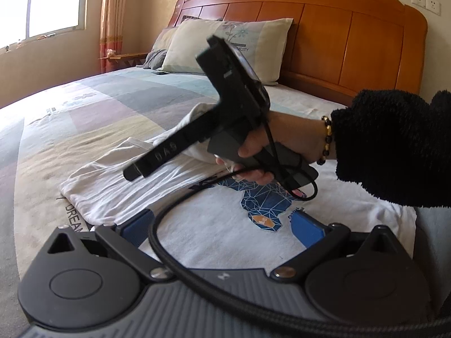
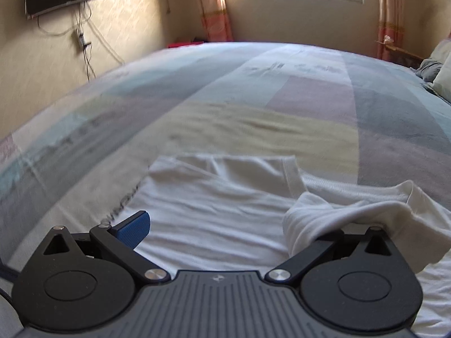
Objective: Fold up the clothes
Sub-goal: 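Carry the sleeve with the right gripper across the bear print toward the folded side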
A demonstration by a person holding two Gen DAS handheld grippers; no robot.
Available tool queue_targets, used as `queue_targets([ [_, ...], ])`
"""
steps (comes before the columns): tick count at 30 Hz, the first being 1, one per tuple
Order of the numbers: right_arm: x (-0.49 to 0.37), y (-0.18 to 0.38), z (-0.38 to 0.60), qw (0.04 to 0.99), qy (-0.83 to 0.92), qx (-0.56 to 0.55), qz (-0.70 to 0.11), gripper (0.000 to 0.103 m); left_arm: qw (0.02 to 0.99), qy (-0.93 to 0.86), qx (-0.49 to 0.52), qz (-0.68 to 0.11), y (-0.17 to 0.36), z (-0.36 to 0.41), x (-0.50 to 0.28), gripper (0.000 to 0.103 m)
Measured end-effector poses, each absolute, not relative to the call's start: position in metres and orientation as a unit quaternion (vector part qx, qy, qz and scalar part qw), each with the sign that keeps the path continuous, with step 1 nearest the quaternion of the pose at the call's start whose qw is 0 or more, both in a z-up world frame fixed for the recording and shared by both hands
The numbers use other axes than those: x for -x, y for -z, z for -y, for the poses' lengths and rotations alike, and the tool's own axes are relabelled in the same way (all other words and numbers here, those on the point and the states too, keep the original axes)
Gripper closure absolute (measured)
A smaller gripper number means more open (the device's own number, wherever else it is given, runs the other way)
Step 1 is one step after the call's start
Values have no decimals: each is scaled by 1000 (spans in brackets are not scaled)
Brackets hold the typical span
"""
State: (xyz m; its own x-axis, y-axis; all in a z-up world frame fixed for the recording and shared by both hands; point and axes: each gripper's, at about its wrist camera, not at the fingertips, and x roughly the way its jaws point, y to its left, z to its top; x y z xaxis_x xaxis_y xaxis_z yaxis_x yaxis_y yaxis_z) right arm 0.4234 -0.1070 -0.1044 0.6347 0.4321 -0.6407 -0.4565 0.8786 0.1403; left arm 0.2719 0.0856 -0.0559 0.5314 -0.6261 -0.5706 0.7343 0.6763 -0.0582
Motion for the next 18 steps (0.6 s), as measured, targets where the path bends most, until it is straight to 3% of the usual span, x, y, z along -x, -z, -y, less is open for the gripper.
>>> queue_targets([
  [15,-425,103,175,909,-173,-206,-320,0,872,398,-94,-270,46,-80,-267,1],
  [18,-428,93,153,911,-205,-180,-310,0,871,400,-95,-269,46,-79,-265,1],
])
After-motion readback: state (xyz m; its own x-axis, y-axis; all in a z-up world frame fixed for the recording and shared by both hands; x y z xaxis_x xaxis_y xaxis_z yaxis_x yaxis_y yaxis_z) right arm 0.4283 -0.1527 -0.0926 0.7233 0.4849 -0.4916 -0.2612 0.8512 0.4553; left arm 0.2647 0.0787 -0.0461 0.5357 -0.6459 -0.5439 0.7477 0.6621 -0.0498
